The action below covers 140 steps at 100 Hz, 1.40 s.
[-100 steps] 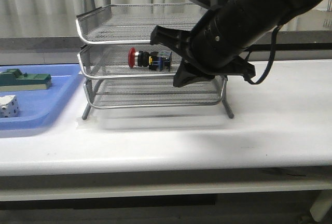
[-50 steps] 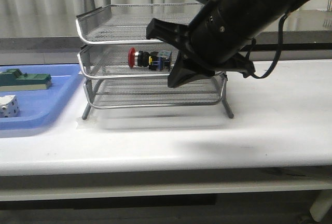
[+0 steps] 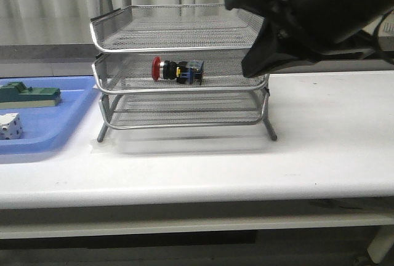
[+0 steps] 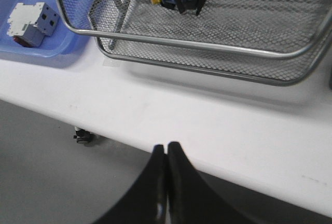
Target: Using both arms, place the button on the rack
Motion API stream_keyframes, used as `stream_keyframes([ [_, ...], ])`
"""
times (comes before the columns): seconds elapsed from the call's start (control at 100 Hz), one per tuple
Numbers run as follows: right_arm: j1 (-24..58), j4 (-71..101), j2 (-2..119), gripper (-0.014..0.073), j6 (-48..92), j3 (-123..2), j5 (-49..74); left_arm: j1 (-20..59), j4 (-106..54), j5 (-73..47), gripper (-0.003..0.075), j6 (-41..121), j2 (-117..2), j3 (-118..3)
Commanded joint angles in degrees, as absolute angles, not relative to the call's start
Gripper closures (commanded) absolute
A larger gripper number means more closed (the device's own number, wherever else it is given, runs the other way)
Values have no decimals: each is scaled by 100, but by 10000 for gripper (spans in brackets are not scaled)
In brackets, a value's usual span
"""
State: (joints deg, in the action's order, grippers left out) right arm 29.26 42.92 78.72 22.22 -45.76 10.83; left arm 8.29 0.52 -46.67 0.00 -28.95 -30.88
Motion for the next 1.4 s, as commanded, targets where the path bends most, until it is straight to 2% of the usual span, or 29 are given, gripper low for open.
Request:
stream_keyframes([
  [0.0, 2911, 4194, 7330, 653, 2299, -4458, 711, 816, 0, -4290, 741, -66, -2927, -3242],
  [0.23, 2679, 3287, 6444, 653, 2299, -3881, 541, 816, 0, -4290, 741, -66, -2927, -3242],
  [0.67, 2245, 3107, 5196, 653, 2299, -3843, 1402, 816, 0, -4290, 741, -66, -2927, -3242],
  [1.39, 2237, 3089, 5112, 653, 2299, -3843, 1166, 816, 0, -4290, 741, -66, -2927, -3242],
])
